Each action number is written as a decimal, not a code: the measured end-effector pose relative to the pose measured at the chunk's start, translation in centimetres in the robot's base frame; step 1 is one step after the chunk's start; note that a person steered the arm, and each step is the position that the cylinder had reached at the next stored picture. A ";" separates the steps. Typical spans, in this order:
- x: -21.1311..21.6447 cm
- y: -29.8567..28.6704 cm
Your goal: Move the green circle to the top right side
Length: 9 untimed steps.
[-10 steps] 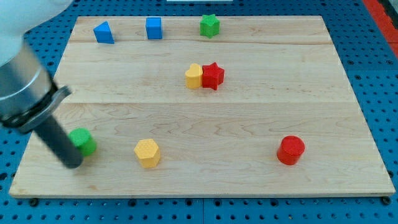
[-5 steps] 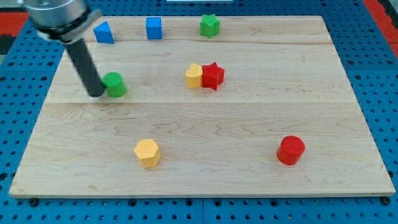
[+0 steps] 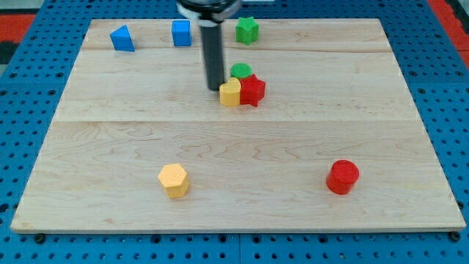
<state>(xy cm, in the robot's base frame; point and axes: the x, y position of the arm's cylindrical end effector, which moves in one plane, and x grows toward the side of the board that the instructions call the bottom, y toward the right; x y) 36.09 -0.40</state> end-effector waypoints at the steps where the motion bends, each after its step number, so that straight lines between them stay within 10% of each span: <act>1: -1.6 4.1; 7: -11.6 15.8; 9: -7.3 17.1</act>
